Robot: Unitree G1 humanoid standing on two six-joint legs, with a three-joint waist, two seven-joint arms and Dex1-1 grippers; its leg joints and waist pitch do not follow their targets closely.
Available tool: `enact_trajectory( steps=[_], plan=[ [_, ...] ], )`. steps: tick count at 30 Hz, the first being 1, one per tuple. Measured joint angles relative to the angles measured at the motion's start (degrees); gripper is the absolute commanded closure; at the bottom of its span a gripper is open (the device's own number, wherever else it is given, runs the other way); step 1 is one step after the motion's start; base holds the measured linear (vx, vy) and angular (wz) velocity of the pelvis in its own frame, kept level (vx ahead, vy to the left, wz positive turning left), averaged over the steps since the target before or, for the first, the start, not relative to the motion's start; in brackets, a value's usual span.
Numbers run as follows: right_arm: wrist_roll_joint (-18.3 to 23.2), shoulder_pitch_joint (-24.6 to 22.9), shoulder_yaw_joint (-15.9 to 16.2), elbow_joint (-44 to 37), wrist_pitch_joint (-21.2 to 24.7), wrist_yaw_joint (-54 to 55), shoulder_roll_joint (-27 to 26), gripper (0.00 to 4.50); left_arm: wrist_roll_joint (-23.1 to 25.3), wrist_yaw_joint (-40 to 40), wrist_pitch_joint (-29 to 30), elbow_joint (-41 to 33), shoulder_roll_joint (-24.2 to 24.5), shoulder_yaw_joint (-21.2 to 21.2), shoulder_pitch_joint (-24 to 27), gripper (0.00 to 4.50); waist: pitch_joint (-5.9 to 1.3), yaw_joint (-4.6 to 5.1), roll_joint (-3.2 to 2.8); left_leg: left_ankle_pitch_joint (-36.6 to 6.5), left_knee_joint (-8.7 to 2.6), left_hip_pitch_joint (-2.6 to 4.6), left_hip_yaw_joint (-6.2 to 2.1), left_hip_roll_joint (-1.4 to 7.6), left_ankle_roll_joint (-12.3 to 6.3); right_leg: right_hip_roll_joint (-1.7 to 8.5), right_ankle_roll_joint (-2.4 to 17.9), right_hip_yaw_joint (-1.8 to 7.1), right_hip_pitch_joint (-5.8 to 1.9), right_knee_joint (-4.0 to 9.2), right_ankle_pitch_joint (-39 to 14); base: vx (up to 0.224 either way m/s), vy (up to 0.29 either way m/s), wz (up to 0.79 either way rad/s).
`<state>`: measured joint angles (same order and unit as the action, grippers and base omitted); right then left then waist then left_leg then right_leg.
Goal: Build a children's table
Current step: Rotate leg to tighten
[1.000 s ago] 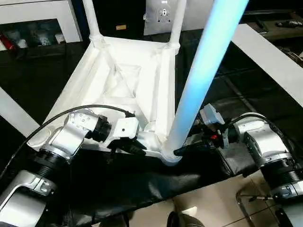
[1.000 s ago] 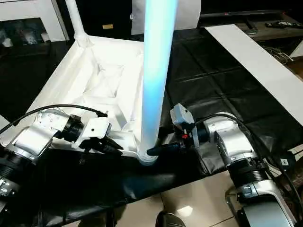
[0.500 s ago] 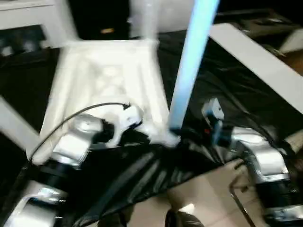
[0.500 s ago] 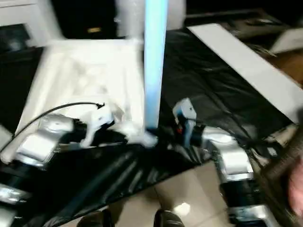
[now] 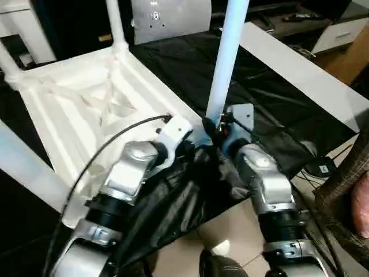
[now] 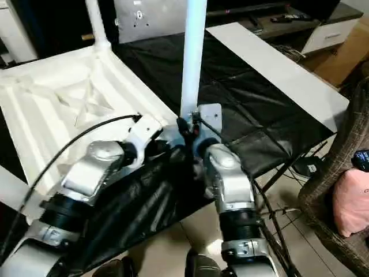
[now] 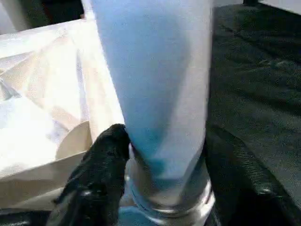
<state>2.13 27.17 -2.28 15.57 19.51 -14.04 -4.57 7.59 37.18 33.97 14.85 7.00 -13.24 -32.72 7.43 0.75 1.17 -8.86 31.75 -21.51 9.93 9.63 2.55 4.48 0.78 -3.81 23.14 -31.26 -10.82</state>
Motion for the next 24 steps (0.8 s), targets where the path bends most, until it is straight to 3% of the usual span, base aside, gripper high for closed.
enact_trajectory(
  steps=[3, 8, 12, 15, 18, 24],
  plan=[
    [0.40, -1.16, 0.07, -0.45, -2.00, -1.13, 0.36, 1.44, 0.00, 1.31, -1.17, -0.36, 1.09, -1.21, -0.06, 4.50, -0.06, -0.34, 0.10, -0.07, 0.02, 0.00, 0.13, -0.02, -0.11, 0.00, 0.74, 0.08, 0.03, -0.01, 0.73, 0.017, 0.001, 0.00],
    [2.37, -4.83, 1.70, -1.38, -5.83, -11.46, 6.56, 1.00, -1.24, 6.65, -4.84, -1.96, 4.93, -2.79, 0.84, 4.50, -0.07, -1.26, 0.13, -0.17, -0.05, -0.06, 0.18, 0.01, -0.17, 0.00, 0.43, 0.12, 0.21, -0.14, 2.59, 0.000, 0.000, 0.00],
    [6.41, -6.94, 2.26, -2.43, -7.91, -25.55, 14.78, 0.56, -3.03, 13.24, -10.86, -2.30, 9.99, -2.91, 1.70, 4.50, -0.07, -2.64, 0.08, -0.12, -0.05, -0.57, 0.15, 0.41, -0.21, -0.26, 0.28, -0.08, 1.05, -1.08, 2.45, 0.042, -0.057, 0.02],
    [8.88, -6.96, 3.02, -3.26, -7.98, -33.13, 18.12, 0.38, -3.69, 17.82, -14.22, -2.06, 13.37, -3.16, 1.89, 4.50, -0.07, -3.01, 0.06, -0.01, 0.10, -0.71, 0.15, 0.51, -0.37, -0.31, 0.69, -0.12, 1.55, -1.91, 1.97, 0.014, -0.035, -0.01],
    [11.23, -6.87, 3.56, -3.52, -8.23, -42.92, 24.18, 0.23, -5.51, 25.13, -19.36, -1.11, 17.99, -3.78, 2.30, 4.50, -0.07, -3.62, 0.06, -0.01, 0.22, -0.73, 0.16, 0.54, -0.33, -0.30, 0.75, -0.14, 1.52, -1.93, 2.01, 0.000, 0.000, 0.00],
    [12.50, -5.27, 7.34, -2.80, -8.90, -54.95, 28.32, 0.11, -7.96, 35.32, -24.43, 0.90, 21.25, -5.35, 2.10, 4.50, -0.07, -4.44, 0.07, -0.17, 0.63, -0.73, 0.22, 0.34, -0.08, -0.02, 0.92, -0.05, 1.20, -1.85, 2.13, 0.000, 0.000, 0.00]
  ],
)
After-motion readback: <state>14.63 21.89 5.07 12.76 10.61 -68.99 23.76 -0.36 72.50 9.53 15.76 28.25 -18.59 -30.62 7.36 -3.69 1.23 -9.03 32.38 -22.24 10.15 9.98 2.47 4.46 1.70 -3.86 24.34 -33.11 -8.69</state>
